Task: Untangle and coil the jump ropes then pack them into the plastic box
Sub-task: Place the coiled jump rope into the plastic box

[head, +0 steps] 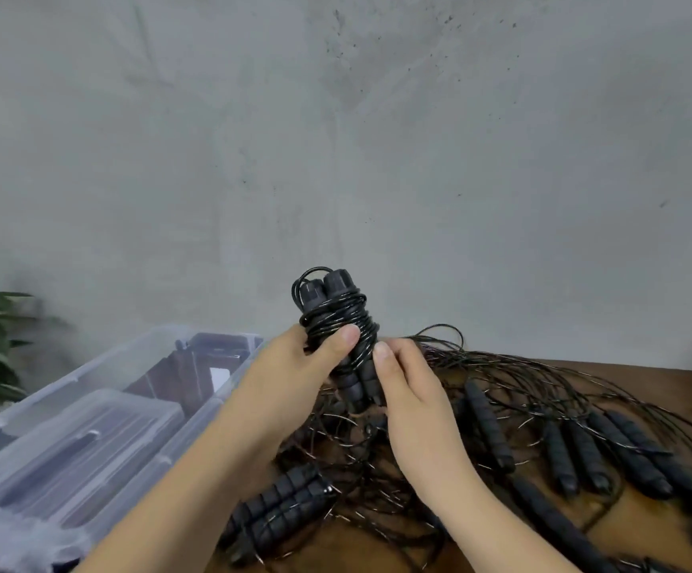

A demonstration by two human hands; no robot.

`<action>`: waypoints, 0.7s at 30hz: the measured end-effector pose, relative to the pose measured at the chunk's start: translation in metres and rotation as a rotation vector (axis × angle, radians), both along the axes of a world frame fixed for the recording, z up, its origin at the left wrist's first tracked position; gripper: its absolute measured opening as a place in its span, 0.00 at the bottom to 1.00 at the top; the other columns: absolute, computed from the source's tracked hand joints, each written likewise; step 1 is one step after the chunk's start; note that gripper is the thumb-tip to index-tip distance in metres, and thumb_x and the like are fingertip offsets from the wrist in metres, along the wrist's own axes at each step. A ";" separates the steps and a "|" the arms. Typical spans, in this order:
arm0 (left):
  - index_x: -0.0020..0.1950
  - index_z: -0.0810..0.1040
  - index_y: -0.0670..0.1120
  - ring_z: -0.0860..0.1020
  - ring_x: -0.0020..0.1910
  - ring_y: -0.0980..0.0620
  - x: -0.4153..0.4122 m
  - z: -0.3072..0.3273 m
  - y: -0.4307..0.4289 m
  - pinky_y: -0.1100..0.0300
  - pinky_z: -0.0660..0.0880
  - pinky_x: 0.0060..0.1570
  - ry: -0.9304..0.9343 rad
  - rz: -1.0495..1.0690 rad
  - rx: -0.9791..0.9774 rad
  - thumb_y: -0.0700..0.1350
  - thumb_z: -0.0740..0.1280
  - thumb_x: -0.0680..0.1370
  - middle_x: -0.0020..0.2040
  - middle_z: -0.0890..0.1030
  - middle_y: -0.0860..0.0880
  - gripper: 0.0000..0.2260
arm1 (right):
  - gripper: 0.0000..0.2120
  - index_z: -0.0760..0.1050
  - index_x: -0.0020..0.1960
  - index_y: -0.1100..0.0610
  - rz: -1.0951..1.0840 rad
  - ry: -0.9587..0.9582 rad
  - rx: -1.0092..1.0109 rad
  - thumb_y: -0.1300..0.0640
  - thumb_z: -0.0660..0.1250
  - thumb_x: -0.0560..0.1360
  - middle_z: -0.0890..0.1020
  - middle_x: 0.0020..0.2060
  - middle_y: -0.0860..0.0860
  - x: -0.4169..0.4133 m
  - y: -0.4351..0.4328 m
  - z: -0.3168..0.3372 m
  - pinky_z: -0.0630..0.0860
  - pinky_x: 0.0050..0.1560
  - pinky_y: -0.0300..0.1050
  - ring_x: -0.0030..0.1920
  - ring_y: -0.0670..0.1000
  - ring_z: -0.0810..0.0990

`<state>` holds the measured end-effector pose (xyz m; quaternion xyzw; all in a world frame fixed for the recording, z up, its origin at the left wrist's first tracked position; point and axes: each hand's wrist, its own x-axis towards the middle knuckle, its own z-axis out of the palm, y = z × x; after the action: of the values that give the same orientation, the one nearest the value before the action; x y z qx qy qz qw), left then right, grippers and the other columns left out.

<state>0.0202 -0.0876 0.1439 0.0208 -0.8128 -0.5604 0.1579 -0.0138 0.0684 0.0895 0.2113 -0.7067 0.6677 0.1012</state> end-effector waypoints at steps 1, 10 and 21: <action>0.58 0.83 0.56 0.85 0.42 0.63 0.007 0.004 -0.008 0.62 0.80 0.46 -0.020 -0.010 -0.026 0.67 0.67 0.79 0.47 0.87 0.60 0.18 | 0.16 0.76 0.65 0.39 0.028 -0.009 -0.002 0.34 0.58 0.84 0.84 0.53 0.40 0.004 -0.003 0.003 0.80 0.59 0.52 0.54 0.40 0.83; 0.68 0.72 0.59 0.85 0.50 0.57 0.045 0.046 -0.084 0.56 0.78 0.50 -0.212 0.060 -0.158 0.72 0.73 0.67 0.49 0.88 0.57 0.35 | 0.14 0.75 0.69 0.37 0.172 0.152 0.276 0.39 0.64 0.85 0.86 0.51 0.40 0.018 -0.054 0.043 0.80 0.58 0.45 0.53 0.40 0.84; 0.82 0.53 0.66 0.87 0.52 0.49 0.024 0.043 -0.171 0.51 0.79 0.62 -0.122 0.065 -0.144 0.32 0.76 0.74 0.51 0.88 0.46 0.50 | 0.14 0.82 0.62 0.52 0.160 0.201 0.529 0.46 0.64 0.85 0.85 0.50 0.47 -0.055 -0.158 0.081 0.72 0.46 0.43 0.49 0.49 0.81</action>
<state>0.0446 -0.2589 0.1870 0.0699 -0.8579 -0.4929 0.1271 -0.0689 -0.0894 0.1708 0.3504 -0.8237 0.4418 0.0593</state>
